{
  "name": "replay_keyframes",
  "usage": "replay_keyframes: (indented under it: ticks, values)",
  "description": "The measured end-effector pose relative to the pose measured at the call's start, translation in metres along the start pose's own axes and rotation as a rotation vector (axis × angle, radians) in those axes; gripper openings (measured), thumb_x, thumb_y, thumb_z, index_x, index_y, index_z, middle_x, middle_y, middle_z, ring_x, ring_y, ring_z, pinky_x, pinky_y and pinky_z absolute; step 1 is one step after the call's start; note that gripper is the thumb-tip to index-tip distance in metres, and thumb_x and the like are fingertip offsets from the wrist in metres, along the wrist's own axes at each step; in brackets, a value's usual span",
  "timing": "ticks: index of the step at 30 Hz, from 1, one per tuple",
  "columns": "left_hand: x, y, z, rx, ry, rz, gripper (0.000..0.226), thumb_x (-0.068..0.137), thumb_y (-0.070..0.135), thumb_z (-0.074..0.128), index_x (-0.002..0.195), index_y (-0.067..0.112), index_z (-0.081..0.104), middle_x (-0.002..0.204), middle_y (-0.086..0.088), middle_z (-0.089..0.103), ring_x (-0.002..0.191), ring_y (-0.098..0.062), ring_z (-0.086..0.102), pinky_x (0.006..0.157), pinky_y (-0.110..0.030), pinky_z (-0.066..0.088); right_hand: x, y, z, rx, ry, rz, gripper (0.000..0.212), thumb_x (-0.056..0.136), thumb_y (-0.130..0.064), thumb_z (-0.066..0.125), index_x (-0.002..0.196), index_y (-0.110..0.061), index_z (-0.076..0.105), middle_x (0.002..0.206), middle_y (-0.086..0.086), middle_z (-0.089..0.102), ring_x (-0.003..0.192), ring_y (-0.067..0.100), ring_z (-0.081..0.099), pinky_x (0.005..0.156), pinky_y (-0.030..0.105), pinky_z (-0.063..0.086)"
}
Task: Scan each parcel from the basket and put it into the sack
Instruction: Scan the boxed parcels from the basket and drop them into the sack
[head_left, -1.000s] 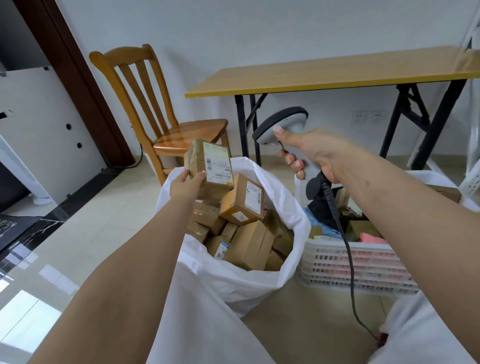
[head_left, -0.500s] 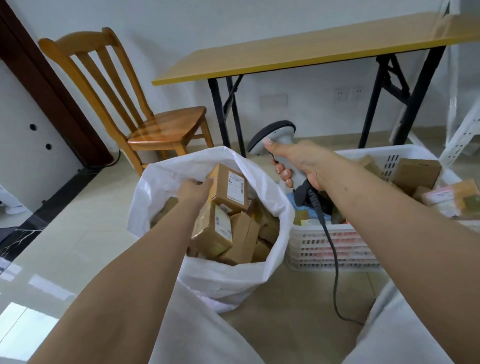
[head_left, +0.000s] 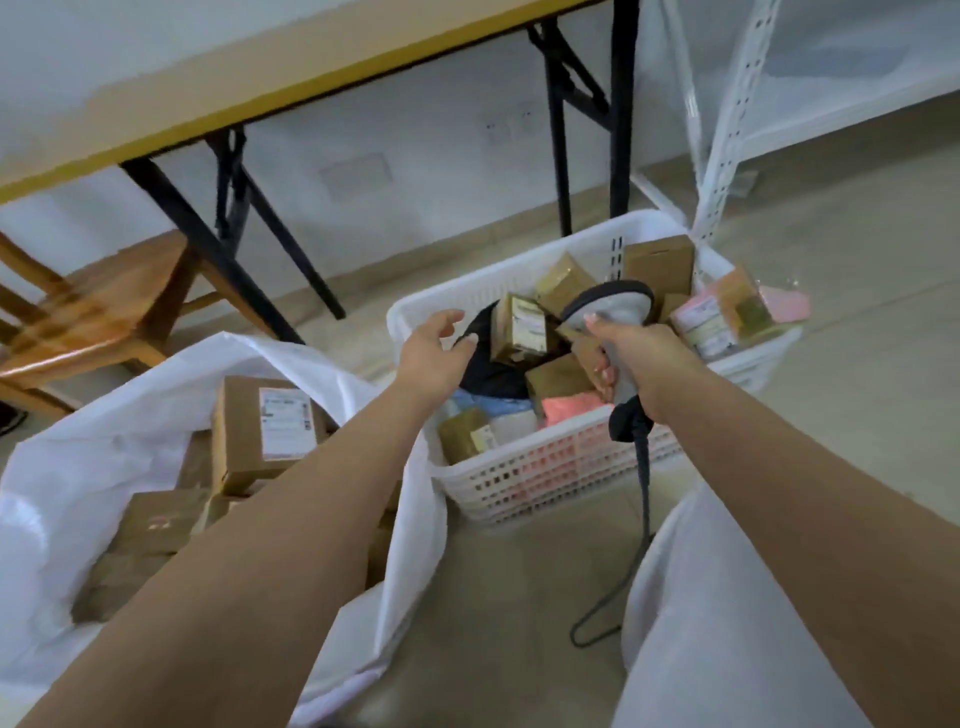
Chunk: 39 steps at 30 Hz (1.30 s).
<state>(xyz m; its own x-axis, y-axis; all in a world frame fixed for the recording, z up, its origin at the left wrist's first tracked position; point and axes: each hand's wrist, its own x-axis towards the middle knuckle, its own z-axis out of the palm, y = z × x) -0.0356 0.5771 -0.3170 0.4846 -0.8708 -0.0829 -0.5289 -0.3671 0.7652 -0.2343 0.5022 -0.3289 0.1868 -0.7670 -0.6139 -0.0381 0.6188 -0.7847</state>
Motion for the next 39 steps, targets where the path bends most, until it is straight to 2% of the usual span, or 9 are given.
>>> replay_keyframes:
  ticks: [7,10,15,19,24,28,32,35,39]
  values:
    - [0.052,0.011,0.102,0.087,-0.301,-0.005,0.064,0.091,0.024,0.069,0.147,0.012,0.040,0.128,-0.003,0.053,0.118,-0.016,0.051,0.092,-0.025,0.041,0.122,0.017,-0.073,0.148,0.175,0.065,0.057,0.066,-0.054,0.076,0.097,-0.015,0.048,0.063,0.003,0.048,0.042,0.018,0.048,0.046,0.024,0.044]
    - [0.072,0.017,0.148,0.114,-0.407,-0.048,0.080,0.073,0.036,0.080,0.141,0.010,0.045,0.124,-0.005,0.055,0.115,-0.022,0.055,0.096,-0.034,0.047,0.138,0.014,-0.083,0.138,0.249,0.045,0.069,0.049,-0.056,0.075,0.100,-0.016,0.051,0.074,0.005,0.054,0.062,0.023,0.053,0.064,0.036,0.051]
    - [0.104,0.024,0.209,0.045,-0.409,-0.223,0.102,0.065,0.065,0.073,0.140,0.004,0.040,0.126,-0.022,0.057,0.110,-0.038,0.059,0.077,-0.037,0.051,0.148,0.015,-0.090,0.148,0.225,0.096,0.036,0.089,-0.037,0.065,0.084,-0.008,0.046,0.061,0.004,0.042,0.052,0.016,0.041,0.051,0.019,0.041]
    - [0.125,0.034,0.248,-0.030,-0.363,-0.548,0.124,0.056,0.082,0.063,0.152,0.014,0.022,0.143,-0.016,0.043,0.124,-0.041,0.048,0.098,-0.055,0.045,0.159,0.020,-0.098,0.179,0.319,0.070,0.036,0.092,-0.039,0.061,0.099,-0.008,0.045,0.060,0.005,0.042,0.052,0.018,0.045,0.052,0.027,0.038]
    - [0.146,0.013,0.286,-0.186,-0.459,-0.600,0.100,0.050,0.081,0.070,0.129,0.019,0.055,0.109,-0.007,0.063,0.099,-0.029,0.063,0.084,-0.046,0.054,0.168,0.022,-0.100,0.174,0.380,0.087,0.036,0.088,-0.042,0.064,0.096,-0.010,0.048,0.060,0.005,0.048,0.052,0.020,0.050,0.056,0.029,0.045]
    - [0.143,0.014,0.266,-0.243,-0.416,-0.593,0.117,0.030,0.075,0.073,0.132,0.023,0.052,0.117,-0.007,0.062,0.104,-0.033,0.062,0.087,-0.050,0.053,0.166,0.018,-0.104,0.172,0.391,0.108,0.035,0.090,-0.041,0.061,0.102,-0.012,0.045,0.065,0.004,0.045,0.052,0.017,0.045,0.053,0.027,0.041]
    - [0.122,0.026,0.197,-0.472,-0.312,-0.650,0.067,0.068,0.063,0.060,0.121,0.022,0.061,0.113,-0.010,0.068,0.105,-0.034,0.063,0.094,-0.056,0.050,0.149,0.011,-0.105,0.201,0.382,0.114,0.035,0.088,-0.039,0.064,0.102,-0.011,0.047,0.064,0.005,0.047,0.057,0.018,0.047,0.053,0.028,0.038]
    - [0.107,0.006,0.141,-0.644,-0.283,-0.762,0.065,0.069,0.062,0.052,0.116,0.021,0.068,0.114,-0.011,0.070,0.109,-0.035,0.060,0.093,-0.055,0.044,0.130,0.008,-0.094,0.256,0.312,0.101,0.031,0.084,-0.030,0.070,0.080,-0.010,0.047,0.054,0.008,0.049,0.052,0.021,0.047,0.057,0.031,0.040]
    - [0.073,-0.012,0.084,-0.845,-0.312,-0.742,0.062,0.083,0.059,0.035,0.120,0.020,0.067,0.121,-0.016,0.067,0.115,-0.040,0.056,0.096,-0.059,0.041,0.081,-0.001,-0.063,0.091,0.195,-0.037,0.025,0.091,-0.033,0.068,0.093,-0.011,0.058,0.065,0.011,0.054,0.055,0.021,0.050,0.054,0.031,0.039]
